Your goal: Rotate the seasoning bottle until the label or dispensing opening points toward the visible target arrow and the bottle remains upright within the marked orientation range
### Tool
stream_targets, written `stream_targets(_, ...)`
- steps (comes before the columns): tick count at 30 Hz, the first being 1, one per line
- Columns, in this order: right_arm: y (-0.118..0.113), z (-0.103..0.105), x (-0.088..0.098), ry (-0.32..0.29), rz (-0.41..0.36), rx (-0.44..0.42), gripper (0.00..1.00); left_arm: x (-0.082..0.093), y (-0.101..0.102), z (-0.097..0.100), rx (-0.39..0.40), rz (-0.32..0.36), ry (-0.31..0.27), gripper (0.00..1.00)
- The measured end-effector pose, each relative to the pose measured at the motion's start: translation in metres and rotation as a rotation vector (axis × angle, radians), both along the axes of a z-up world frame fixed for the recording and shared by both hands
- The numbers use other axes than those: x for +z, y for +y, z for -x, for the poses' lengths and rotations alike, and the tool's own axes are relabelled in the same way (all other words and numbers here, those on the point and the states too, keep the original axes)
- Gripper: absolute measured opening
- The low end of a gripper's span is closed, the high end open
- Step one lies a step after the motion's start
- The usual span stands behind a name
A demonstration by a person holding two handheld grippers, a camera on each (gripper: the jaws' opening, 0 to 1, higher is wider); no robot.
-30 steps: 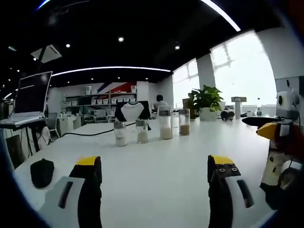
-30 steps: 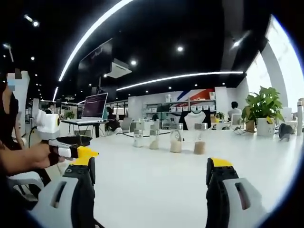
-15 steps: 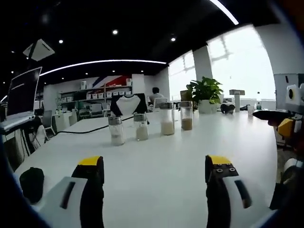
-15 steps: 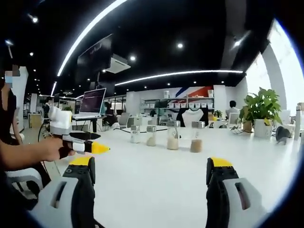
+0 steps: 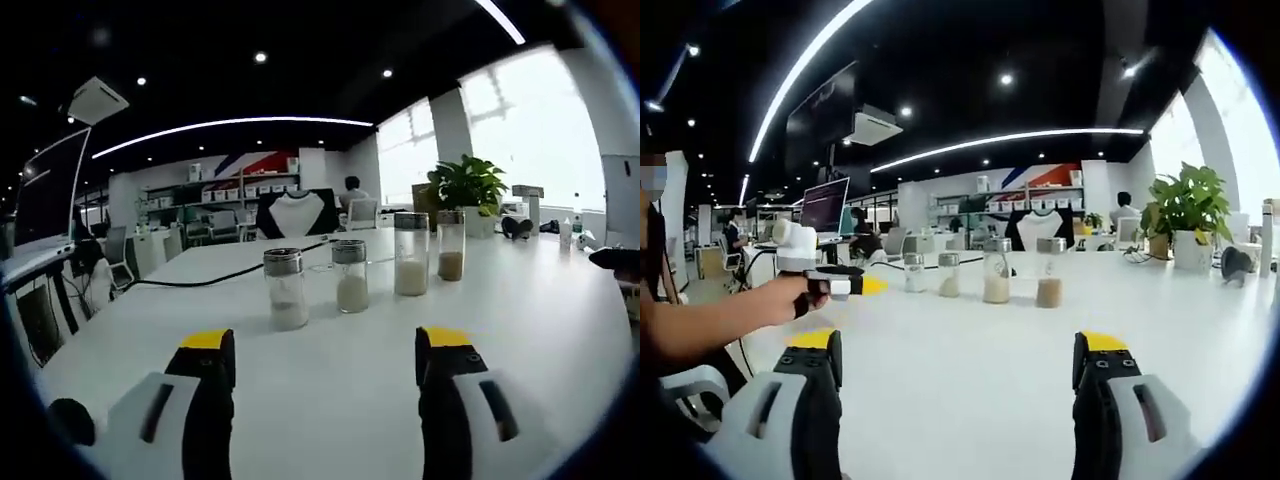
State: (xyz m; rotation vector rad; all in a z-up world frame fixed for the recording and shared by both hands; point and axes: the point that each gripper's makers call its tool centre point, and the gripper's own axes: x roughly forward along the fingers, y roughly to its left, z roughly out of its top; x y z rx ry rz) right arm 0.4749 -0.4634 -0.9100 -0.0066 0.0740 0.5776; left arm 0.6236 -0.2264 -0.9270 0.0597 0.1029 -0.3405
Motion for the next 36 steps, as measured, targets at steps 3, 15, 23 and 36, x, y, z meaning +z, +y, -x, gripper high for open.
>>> stream_targets(3,0.000,-0.004,-0.001,0.008,0.009,0.005,0.97,0.000,0.002,-0.005,0.010,0.008,0.001,0.70)
stream_targets(15,0.012,-0.016,-0.016,0.045,0.064,0.044,0.96,-0.002,0.007,-0.046,0.053,0.044,0.024,0.64)
stream_targets(23,0.014,-0.029,-0.013,0.052,0.058,0.048,0.96,-0.003,0.001,-0.066,0.041,0.023,0.030,0.64)
stream_targets(36,0.009,-0.037,-0.008,0.046,0.067,0.027,0.94,-0.014,0.021,-0.095,0.111,0.041,0.060,0.55)
